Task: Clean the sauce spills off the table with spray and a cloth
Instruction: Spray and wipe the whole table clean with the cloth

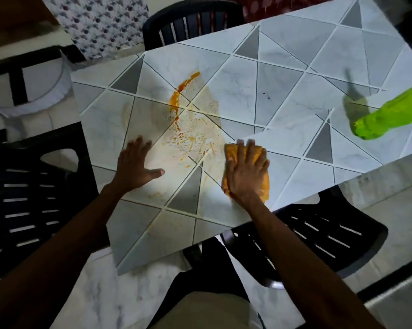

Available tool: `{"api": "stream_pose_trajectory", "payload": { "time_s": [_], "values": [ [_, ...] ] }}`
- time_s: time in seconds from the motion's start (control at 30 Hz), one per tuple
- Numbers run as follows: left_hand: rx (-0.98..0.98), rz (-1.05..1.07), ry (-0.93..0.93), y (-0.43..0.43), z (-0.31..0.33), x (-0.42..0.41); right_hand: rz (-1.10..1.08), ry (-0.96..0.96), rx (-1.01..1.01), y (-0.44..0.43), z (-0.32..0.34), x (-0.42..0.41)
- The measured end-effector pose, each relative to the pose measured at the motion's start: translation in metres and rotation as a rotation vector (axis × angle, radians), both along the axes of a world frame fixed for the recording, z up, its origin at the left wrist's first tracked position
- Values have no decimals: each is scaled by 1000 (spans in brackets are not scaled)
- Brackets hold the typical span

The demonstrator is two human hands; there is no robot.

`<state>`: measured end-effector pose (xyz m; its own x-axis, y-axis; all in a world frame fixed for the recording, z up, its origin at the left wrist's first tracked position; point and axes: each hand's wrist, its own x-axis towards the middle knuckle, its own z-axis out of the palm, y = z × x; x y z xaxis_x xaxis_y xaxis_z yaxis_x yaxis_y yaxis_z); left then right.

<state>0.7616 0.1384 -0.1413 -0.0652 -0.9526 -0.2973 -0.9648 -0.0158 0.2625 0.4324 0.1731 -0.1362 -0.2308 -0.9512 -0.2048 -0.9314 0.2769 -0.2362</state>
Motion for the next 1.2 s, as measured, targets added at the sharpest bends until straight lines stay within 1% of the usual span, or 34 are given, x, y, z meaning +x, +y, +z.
{"api": "stream_pose_trajectory", "payload": {
  "time_s": [0.07, 0.13, 0.2, 0.27, 0.33, 0.4, 0.47, 0.53, 0.6, 0.63, 0.7, 0.77, 0.8, 0.9, 1.0, 1.07, 1.13, 1.2],
  "values": [
    [-1, 6, -4, 0, -2, 9, 165, -27, -38, -3, -2, 54],
    [23, -14, -34, -2, -4, 14, 387, -56, -63, 21, -2, 92],
    [62, -28, -46, -4, -7, 17, 550, -79, -67, 50, -6, 92],
    [76, -35, -22, -7, -9, 17, 604, -88, -66, 58, -11, 61],
    [67, -38, 8, -5, -10, 16, 557, 1, -31, 42, -12, 22],
    [48, -39, 21, -2, -12, 16, 391, 38, 9, 1, -10, -3],
    [29, -33, 26, -1, -12, 16, 237, 33, -3, -47, -7, 2],
    [15, -24, 25, -2, -13, 16, 143, 3, -28, -82, -5, 32],
    [6, -18, 33, -4, -11, 16, 159, -27, -50, -96, -6, 74],
    [8, -18, 36, -2, -11, 17, 213, -39, -62, -89, -6, 93],
    [9, -18, 46, 2, -11, 18, 419, -64, -71, -55, -8, 115],
    [6, -6, 59, 3, -10, 17, 602, -101, -57, -17, -9, 106],
    [0, 2, 63, 2, -10, 16, 638, -105, -50, -4, -11, 91],
    [-23, 23, 69, 2, -11, 13, 590, -28, -37, 4, -12, 35],
    [-25, 31, 69, 5, -11, 11, 418, 13, 14, -38, -4, 6],
    [-35, 34, 70, 4, -11, 11, 268, -3, -4, -76, -2, 25],
    [-45, 31, 77, 5, -11, 10, 176, -41, -30, -100, -3, 69],
    [-57, 29, 84, 6, -12, 11, 233, -63, -67, -101, -6, 115]
  ]
}}
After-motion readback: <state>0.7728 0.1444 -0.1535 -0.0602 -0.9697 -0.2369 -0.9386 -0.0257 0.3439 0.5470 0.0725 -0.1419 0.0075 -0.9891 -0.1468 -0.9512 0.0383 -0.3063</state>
